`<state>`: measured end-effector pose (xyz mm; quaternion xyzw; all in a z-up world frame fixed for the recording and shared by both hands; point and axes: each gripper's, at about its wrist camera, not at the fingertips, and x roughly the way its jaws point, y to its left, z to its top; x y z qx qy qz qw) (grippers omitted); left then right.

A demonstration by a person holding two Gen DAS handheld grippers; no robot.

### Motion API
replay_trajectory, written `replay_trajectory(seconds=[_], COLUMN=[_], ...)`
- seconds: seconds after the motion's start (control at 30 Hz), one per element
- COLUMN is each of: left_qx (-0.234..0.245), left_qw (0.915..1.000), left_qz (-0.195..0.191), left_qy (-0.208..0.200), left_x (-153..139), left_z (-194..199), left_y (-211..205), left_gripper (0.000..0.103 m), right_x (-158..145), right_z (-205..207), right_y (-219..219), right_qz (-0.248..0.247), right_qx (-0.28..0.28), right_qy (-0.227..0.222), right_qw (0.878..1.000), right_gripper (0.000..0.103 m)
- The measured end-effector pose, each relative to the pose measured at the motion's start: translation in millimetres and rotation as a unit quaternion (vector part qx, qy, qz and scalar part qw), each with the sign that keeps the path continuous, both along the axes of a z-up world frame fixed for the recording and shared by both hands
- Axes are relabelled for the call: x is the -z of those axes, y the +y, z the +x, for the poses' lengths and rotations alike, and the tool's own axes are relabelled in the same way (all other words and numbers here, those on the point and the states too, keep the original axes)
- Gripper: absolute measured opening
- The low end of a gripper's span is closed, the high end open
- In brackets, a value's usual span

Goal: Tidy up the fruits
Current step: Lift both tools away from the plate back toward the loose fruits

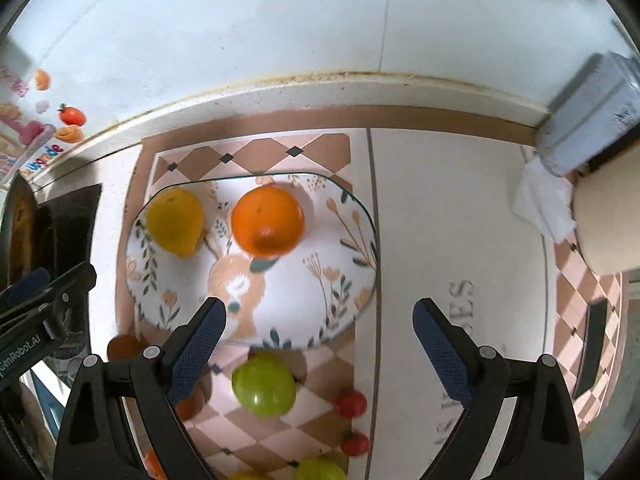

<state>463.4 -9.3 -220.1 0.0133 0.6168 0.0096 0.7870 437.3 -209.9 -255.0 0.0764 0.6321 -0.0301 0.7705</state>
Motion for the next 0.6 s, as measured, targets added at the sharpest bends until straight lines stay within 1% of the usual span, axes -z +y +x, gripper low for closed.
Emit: replay_trajectory(seconds=[0.17,0.23,0.43,0.6], left_qx=[0.007,0.013,0.035,0.037], left_qw=[0.9995,0.9989,0.9953,0.9922], left_qz=[-0.003,-0.003,0.005,-0.001], left_qy=[-0.032,-0.046,-0.09,-0.119], left_x=[-27.0,-37.7,-72.0,-98.0], left_z=[-38.7,-54.4,-96.5,-123.5], left_y=[1.3,2.8,0.8,6.3], left_gripper=[0.089,0.089,0.089,0.089], right_x=[-39.3,-50.3,-94.1,-117.6], right_z=[-42.6,-53.0,-101.7,-128.4], right_y=[5.6,11.5,26.8,35.1], right_qz=[-0.007,-0.005,-0.009,0.003], right_qx=[0.0,-0.001,-0.007,-0.006], right_qy=[-0.043,-0.054,-0.099,-0.121], right_qw=[0.999,0.999,0.995,0.993], right_gripper=[0.097,0.097,0.097,0.097])
